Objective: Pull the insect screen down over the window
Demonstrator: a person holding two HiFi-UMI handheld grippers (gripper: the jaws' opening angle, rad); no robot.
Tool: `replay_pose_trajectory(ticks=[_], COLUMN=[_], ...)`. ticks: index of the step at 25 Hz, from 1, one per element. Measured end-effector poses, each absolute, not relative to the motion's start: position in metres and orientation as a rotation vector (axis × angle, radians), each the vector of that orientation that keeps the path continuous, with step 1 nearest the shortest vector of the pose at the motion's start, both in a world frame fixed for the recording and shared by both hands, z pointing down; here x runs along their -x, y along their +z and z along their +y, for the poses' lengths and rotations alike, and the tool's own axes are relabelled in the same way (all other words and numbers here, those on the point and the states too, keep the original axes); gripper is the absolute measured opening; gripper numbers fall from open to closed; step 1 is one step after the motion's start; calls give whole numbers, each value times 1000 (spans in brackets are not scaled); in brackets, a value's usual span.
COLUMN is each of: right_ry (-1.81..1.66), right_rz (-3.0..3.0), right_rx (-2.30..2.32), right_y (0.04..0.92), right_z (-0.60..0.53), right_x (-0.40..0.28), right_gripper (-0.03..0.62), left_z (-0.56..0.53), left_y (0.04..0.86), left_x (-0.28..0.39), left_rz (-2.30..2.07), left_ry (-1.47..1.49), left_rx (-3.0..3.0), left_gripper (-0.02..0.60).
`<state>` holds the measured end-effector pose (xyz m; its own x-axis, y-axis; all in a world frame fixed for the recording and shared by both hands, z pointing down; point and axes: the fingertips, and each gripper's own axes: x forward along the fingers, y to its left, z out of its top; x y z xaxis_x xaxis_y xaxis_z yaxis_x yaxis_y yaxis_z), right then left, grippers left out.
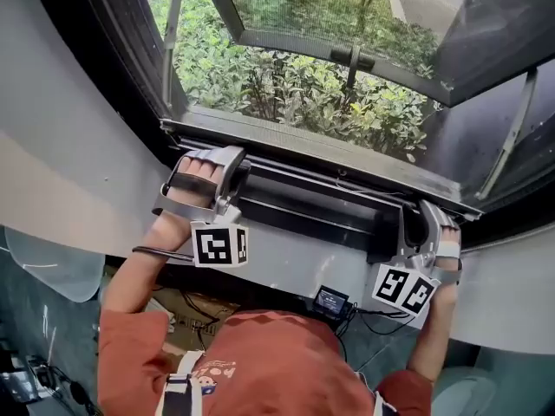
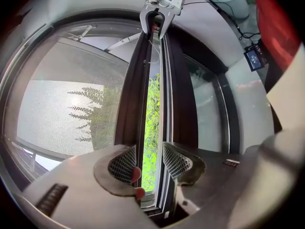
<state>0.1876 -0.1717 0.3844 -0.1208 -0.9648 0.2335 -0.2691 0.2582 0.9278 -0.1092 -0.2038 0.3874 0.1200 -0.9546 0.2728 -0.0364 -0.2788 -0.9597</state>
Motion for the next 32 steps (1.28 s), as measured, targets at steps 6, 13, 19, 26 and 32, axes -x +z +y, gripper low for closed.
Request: replay_pose_trajectory(ticks=[6,13,19,26,32], right_ry=[-864,-792,-753,-678,-638], right_rz=[-1619,-1677,-1685,-1703,-1664], right_rx=[-1160,-1171,-1165,-1143,-1085], right_y=[403,412,426,434,437], right_z=[-170,-170,-168,-168,-167], right_x=[-187,-188,-187,-186,-186], right_gripper=[144,144,144,144,144], left_z=[-202,-201,-199,-197,-195], left_y=[407,417,430,439,440], left_x=[110,108,107,109,111], left_rz=[993,983,961,896,845], left_ry=[-1319,-1330,-1343,-1419,-1494], left_rx=[1547,1590,1640,1678,1715], left_gripper=[178,178,178,177,172])
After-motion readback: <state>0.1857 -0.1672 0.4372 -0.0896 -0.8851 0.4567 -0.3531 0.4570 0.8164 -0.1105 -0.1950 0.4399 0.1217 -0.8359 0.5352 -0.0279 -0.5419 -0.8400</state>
